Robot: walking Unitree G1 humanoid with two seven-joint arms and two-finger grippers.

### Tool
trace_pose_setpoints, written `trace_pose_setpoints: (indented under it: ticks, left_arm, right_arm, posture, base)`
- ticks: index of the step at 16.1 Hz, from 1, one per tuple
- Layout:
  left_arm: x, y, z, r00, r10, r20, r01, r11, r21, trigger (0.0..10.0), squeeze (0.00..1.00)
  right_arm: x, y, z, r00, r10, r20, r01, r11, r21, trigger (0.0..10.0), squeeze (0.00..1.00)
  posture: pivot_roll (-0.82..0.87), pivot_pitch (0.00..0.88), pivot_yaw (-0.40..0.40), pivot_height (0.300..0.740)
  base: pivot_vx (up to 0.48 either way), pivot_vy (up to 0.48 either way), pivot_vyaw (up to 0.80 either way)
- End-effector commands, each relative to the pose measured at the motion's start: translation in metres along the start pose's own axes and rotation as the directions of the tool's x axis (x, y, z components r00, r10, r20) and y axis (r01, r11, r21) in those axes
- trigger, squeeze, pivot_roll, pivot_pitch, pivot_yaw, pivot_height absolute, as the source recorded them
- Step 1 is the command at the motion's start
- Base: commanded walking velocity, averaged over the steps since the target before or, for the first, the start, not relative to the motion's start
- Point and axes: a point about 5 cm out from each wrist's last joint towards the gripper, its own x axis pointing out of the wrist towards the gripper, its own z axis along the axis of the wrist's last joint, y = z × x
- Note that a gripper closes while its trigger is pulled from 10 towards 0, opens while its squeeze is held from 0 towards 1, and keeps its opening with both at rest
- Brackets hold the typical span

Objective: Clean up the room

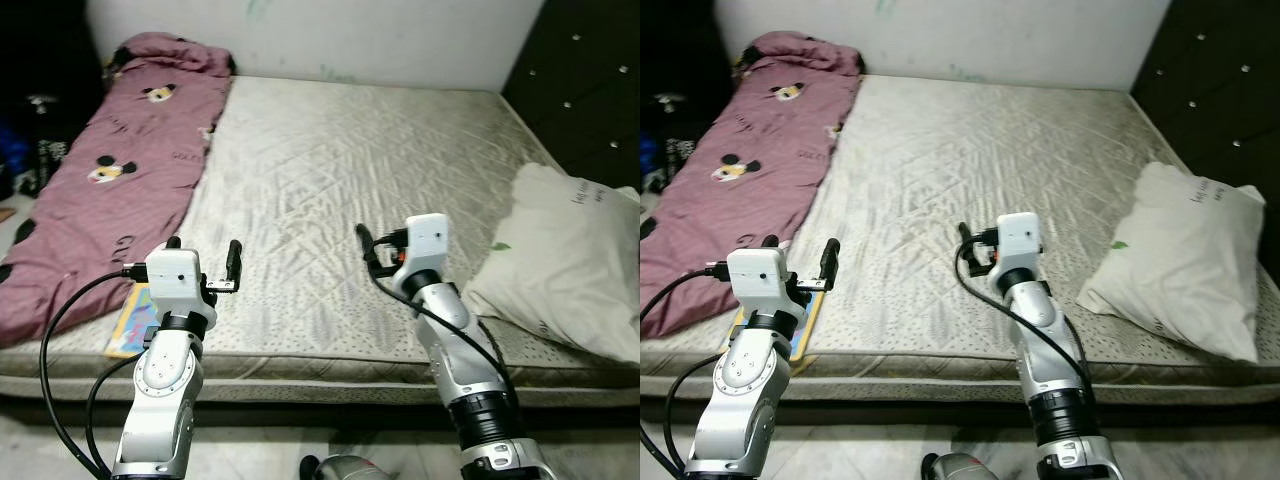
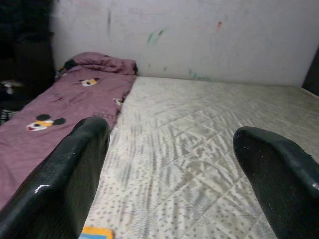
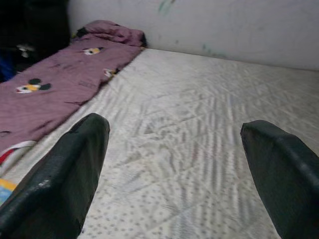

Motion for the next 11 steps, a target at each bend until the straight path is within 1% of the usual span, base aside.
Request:
trace_pose_setpoints:
  ticks: [1, 11]
  left_arm:
    - [0.0008, 0.0, 0.0016, 1.0, -0.004, 0.0, 0.004, 1.0, 0.005, 10.0, 0.0]
    - [0.001, -0.0007, 0.0013, 1.0, -0.006, -0.001, 0.006, 1.0, 0.001, 10.0, 0.0]
  right_arm:
    - [0.001, -0.0035, 0.0007, 1.0, -0.017, -0.001, 0.017, 1.0, -0.007, 10.0, 0.0]
    - [0.0008, -0.0041, -0.0001, 1.0, -0.02, -0.005, 0.02, 1.0, -0.012, 10.0, 0.0]
  posture:
    - [-0.1, 0.001, -0.049, 0.74]
    - [-0.1, 0.0, -0.049, 0.74]
  base:
    - [0.0, -0.304, 0.0]
    - [0.0, -0.303, 0.0]
